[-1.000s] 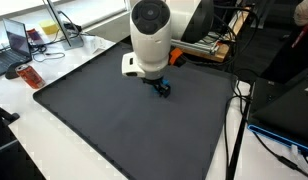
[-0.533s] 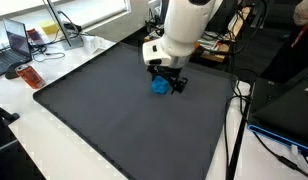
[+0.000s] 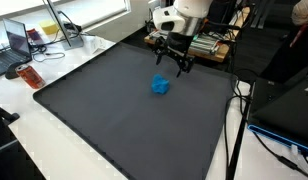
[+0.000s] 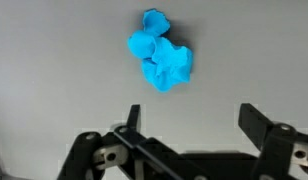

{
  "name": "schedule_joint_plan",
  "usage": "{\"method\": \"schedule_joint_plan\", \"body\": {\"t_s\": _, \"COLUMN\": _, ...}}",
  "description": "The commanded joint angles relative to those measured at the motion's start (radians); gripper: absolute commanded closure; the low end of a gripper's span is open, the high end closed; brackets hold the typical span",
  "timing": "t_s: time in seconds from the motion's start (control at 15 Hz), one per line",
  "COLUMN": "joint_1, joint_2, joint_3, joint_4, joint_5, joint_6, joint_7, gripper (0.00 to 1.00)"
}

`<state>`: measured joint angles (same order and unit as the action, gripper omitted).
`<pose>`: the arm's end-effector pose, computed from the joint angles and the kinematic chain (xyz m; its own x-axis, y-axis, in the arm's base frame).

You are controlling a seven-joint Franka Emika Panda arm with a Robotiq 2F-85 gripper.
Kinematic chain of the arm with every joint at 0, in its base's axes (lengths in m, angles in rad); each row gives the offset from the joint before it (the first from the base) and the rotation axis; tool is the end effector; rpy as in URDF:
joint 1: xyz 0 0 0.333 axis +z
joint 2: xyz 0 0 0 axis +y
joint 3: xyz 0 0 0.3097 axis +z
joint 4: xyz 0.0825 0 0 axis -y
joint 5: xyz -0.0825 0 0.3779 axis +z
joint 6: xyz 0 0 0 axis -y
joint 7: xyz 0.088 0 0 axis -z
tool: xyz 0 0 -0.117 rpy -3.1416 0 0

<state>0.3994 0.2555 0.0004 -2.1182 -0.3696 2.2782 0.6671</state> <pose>0.5184 0.2066 0.2739 0.9984 -0.0042 0.0564 -0.0196 -0.9613 0.2749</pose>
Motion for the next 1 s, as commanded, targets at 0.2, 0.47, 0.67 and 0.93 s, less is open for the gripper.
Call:
{"method": "schedule_joint_plan", "body": {"t_s": 0.2, "joint_1": -0.088, "joint_2": -0.24, "joint_3": 0.09, "joint_4": -0.16, "joint_5": 0.047, "joint_6": -0.004, "joint_7": -0.051, "gripper": 0.0}}
{"method": "schedule_joint_plan", "body": {"t_s": 0.47, "joint_1": -0.134, "joint_2": -0.351, "joint_3": 0.129, "joint_4": -0.224, "joint_5": 0.109, "joint_6": -0.021, "joint_7": -0.118, "gripper": 0.0}}
{"method": "schedule_joint_plan", "body": {"t_s": 0.67, "joint_1": -0.161, "joint_2": -0.43, "joint_3": 0.142, "joint_4": -0.258, "joint_5": 0.195, "joint_6": -0.061, "joint_7": -0.199, "gripper": 0.0}}
{"method": "schedule_joint_plan", "body": {"t_s": 0.93, "joint_1": -0.188, "joint_2": -0.506, "joint_3": 0.147, "joint_4": -0.256, "joint_5": 0.274, "joint_6": -0.171, "joint_7": -0.281, "gripper": 0.0}}
